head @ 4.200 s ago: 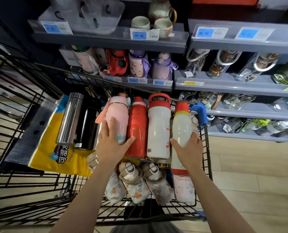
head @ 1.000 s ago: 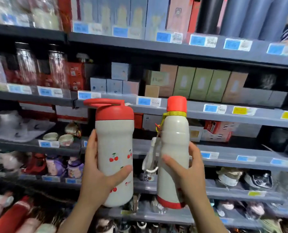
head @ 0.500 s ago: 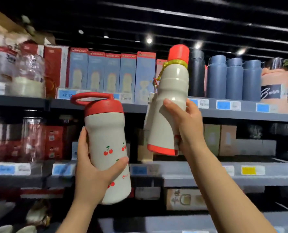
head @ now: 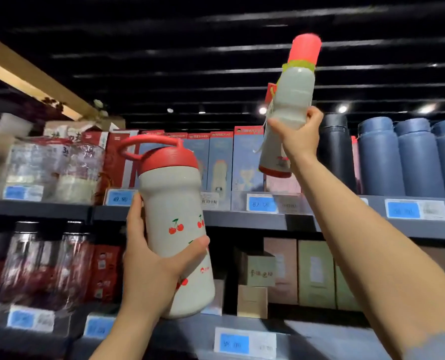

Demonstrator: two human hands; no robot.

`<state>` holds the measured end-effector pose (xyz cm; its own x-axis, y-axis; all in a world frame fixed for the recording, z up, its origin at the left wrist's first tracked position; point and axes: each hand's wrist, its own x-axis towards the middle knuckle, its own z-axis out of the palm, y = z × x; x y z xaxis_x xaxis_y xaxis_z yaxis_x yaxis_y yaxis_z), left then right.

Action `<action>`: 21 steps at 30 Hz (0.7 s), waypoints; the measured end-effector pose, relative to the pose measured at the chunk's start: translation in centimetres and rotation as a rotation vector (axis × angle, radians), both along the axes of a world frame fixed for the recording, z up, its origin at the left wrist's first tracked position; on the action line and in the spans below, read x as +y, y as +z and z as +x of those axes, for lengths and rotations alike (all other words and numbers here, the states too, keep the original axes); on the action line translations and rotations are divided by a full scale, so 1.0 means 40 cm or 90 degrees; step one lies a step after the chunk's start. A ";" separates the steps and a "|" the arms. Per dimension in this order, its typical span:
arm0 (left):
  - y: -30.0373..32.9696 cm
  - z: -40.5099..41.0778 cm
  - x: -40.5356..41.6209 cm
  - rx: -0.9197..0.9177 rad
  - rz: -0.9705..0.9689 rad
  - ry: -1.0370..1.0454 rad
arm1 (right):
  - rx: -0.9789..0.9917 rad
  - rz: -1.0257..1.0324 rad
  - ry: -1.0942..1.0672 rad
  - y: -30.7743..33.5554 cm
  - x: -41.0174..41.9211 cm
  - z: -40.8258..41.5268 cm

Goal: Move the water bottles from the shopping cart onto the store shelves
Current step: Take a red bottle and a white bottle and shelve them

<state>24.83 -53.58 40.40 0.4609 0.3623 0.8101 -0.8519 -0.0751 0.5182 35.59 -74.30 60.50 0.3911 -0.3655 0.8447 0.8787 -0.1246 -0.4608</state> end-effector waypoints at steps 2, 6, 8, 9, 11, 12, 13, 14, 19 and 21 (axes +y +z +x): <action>0.005 0.003 -0.010 -0.005 0.006 0.023 | 0.025 -0.061 -0.078 -0.014 -0.026 0.044; 0.009 0.010 -0.034 -0.005 0.021 0.051 | 0.104 -0.184 -0.214 -0.050 -0.060 0.103; 0.012 0.016 -0.051 -0.005 0.035 0.054 | 0.163 -0.207 -0.238 -0.058 -0.068 0.116; 0.013 0.020 -0.057 -0.004 0.043 0.056 | 0.193 -0.210 -0.235 -0.059 -0.071 0.121; 0.013 0.029 -0.069 0.001 0.058 0.057 | 0.247 -0.220 -0.226 -0.058 -0.077 0.129; 0.011 0.033 -0.072 0.004 0.065 0.061 | 0.263 -0.228 -0.224 -0.058 -0.079 0.131; 0.010 0.035 -0.075 0.005 0.071 0.066 | 0.274 -0.237 -0.228 -0.058 -0.080 0.134; 0.007 0.038 -0.076 0.007 0.076 0.071 | 0.279 -0.252 -0.238 -0.059 -0.078 0.134; 0.001 0.042 -0.077 0.015 0.101 0.102 | 0.292 -0.355 -0.390 -0.065 -0.050 0.119; -0.002 0.043 -0.070 0.015 0.101 0.108 | 0.299 -0.367 -0.436 -0.069 -0.043 0.113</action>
